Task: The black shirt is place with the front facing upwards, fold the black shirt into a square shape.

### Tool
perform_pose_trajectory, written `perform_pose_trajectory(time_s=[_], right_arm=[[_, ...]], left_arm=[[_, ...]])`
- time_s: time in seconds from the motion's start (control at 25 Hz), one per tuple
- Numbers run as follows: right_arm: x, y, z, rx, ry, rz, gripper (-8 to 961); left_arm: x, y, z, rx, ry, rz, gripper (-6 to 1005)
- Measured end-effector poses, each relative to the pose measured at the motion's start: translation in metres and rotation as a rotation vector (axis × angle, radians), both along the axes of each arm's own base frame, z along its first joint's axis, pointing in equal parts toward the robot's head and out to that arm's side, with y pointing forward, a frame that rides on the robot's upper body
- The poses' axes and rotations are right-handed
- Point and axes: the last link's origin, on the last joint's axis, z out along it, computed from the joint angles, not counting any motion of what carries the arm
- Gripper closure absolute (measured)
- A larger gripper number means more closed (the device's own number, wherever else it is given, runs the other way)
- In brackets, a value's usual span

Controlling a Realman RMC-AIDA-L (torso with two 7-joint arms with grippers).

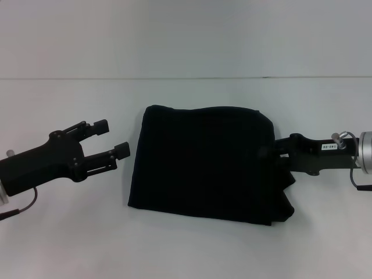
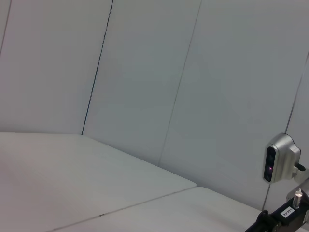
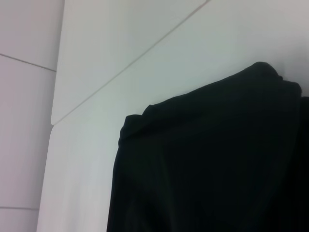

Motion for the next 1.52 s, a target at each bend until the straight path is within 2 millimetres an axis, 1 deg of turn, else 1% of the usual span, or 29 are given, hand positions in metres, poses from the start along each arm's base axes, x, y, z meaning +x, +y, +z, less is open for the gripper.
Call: perform_pose_trajectory(time_s=[0.08, 0.28, 0.4, 0.6, 0.76, 1.0, 1.12, 1.28, 1.52], right_arm=[[0.0, 0.0, 0.0, 0.002, -0.001, 0.002, 327], [0.0, 0.0, -0.001, -0.002, -0.005, 0.012, 538], [-0.001, 0.0, -0.002, 0.0, -0.007, 0.012, 772], [0.0, 0.0, -0.002, 0.007, -0.008, 0.016, 937], [0.002, 0.002, 0.002, 0.027, -0.013, 0.023, 938], [0.014, 0.007, 0.024, 0.117, -0.002, 0.012, 938], [0.02, 0.007, 0.03, 0.154, -0.004, 0.008, 938], [0.025, 0.006, 0.029, 0.168, -0.026, 0.004, 938], [0.034, 0.004, 0.019, 0.181, -0.081, -0.005, 937]], left_arm=[[0.0, 0.0, 0.0, 0.0, 0.0, 0.0, 125], [0.0, 0.0, 0.0, 0.0, -0.001, -0.001, 124], [0.0, 0.0, 0.0, 0.001, -0.001, -0.001, 124], [0.0, 0.0, 0.0, 0.002, 0.0, -0.001, 124], [0.001, 0.001, 0.0, 0.001, 0.0, -0.004, 124], [0.001, 0.0, -0.002, -0.007, -0.002, -0.003, 125], [0.0, -0.001, -0.004, -0.013, -0.005, 0.0, 125], [0.001, -0.001, -0.006, -0.021, -0.009, -0.001, 125], [0.005, 0.001, -0.01, -0.04, -0.028, -0.002, 125]])
